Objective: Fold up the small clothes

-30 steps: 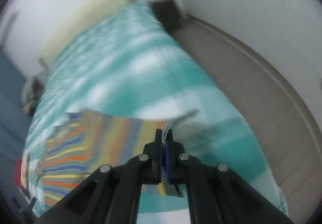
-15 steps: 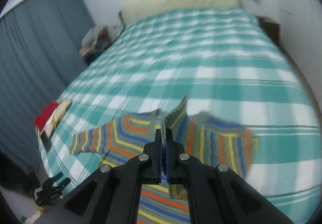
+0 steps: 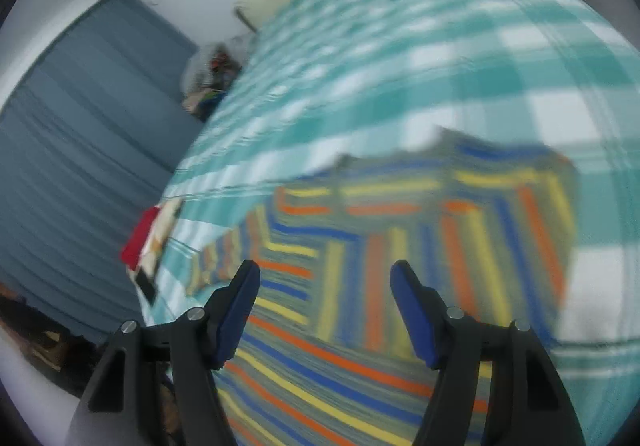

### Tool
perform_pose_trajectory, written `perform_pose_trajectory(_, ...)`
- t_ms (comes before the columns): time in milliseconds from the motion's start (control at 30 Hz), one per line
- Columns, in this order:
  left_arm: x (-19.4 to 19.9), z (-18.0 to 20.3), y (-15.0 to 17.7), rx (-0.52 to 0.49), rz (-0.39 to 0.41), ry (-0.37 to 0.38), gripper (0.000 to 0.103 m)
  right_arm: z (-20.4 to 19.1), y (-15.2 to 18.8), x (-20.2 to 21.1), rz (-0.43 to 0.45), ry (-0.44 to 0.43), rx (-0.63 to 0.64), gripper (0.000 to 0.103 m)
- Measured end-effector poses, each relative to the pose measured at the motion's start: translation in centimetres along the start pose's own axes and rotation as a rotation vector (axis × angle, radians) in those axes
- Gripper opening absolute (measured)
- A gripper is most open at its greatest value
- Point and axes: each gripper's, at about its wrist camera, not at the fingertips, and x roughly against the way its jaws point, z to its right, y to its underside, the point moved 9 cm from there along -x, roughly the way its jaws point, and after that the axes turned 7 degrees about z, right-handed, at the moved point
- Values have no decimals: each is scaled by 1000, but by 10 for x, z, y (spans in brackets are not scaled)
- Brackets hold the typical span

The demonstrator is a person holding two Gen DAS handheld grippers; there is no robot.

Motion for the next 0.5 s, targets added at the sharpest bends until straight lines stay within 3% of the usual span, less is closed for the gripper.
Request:
perform_pose_trajectory(133,-8,8,11,-64,-39,-21,96,69,37,1,-82,80,-110,68)
perform_pose_trajectory(200,-14,10,19,-101,-84,-35,96,104,56,4,-112,176,-122,62)
perform_pose_trajectory(233,-17,10,24,-114,-108,-42,96,117,61,11,-94,219,-112,57)
perform_pose_trajectory(300,-16,6,27,-105,-122,-39,96,129,66,34,-29,283,-77,58)
perform_pose_trajectory(433,-10,-6,20,42,-129,60,96,132,90,83,87,370,24,69)
perform_pose_trajectory(500,-5,-13,1,116,-122,123,96,135,108,100,125,413,67,69)
